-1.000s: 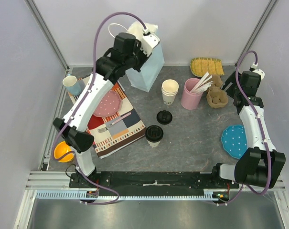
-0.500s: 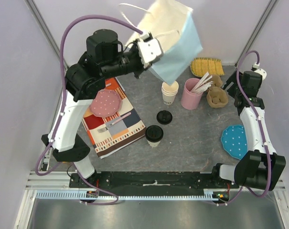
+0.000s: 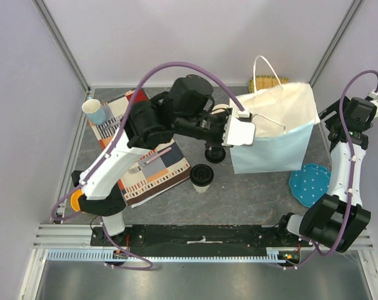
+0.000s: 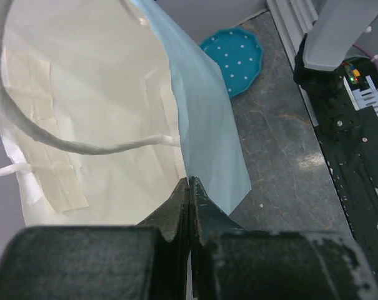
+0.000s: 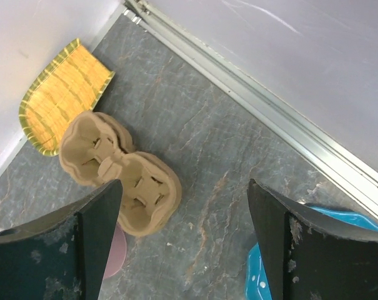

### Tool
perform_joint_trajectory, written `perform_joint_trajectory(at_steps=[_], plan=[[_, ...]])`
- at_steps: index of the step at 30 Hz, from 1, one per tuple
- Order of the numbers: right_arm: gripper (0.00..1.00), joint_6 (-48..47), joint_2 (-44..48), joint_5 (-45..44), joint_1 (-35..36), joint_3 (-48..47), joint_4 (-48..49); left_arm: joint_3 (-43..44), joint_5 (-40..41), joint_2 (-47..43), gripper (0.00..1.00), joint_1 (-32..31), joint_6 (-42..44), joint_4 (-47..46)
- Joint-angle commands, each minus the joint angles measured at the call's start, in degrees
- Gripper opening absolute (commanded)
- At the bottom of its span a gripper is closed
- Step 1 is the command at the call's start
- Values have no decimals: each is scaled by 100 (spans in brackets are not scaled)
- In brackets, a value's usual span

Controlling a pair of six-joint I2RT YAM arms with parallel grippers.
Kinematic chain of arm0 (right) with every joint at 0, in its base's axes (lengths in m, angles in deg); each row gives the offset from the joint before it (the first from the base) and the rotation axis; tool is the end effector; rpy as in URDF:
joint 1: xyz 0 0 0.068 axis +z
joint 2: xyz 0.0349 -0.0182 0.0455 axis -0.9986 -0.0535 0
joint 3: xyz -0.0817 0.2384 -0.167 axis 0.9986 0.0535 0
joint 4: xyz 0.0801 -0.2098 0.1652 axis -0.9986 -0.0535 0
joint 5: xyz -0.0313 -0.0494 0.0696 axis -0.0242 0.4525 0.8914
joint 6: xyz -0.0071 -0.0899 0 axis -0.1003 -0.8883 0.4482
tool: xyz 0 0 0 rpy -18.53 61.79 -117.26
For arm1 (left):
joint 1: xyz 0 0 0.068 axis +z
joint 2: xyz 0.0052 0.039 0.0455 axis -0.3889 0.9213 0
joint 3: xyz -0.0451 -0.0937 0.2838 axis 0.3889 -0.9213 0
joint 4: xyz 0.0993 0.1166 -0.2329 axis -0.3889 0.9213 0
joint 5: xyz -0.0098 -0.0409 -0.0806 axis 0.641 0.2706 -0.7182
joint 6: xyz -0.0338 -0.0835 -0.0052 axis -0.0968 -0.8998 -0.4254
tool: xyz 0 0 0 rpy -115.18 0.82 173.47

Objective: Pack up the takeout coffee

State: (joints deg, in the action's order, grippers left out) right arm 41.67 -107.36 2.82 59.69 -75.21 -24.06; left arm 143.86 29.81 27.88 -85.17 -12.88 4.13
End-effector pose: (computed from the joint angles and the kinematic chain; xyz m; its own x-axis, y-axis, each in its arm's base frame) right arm 0.2954 -0.1611 0.3454 -0.1373 0.5911 -0.7948 0.6732 0.6444 0.3629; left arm 0.1443 -0.3407 0.5653 0.4933 0.3525 -0.7952 0.8682 -0.1432 0.4751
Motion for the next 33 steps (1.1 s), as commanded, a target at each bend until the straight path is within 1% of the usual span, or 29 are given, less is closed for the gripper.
perform_joint_trajectory(at_steps=[1,6,11,16,20,23,26,33], plan=[[89,-124,46,154,17,-288,-8,-309,114,154,2,-118,260,-66],[89,-230,20,338,17,-358,44,-1249,167,207,2,-126,286,-268],[87,-371,2,462,17,-447,36,-1979,237,216,2,-126,155,-750],[86,-415,-33,549,17,-368,44,-2270,378,277,2,-144,-48,-1182],[85,-415,-24,550,17,-332,62,-2778,484,251,2,-153,93,-1288],[85,-406,-7,558,17,-324,88,-3121,370,137,2,-153,233,-1288],[85,-380,-24,743,17,-315,123,-3263,290,93,2,-161,286,-1288],[85,-388,2,770,17,-306,123,-3299,167,49,2,-83,190,-1201]])
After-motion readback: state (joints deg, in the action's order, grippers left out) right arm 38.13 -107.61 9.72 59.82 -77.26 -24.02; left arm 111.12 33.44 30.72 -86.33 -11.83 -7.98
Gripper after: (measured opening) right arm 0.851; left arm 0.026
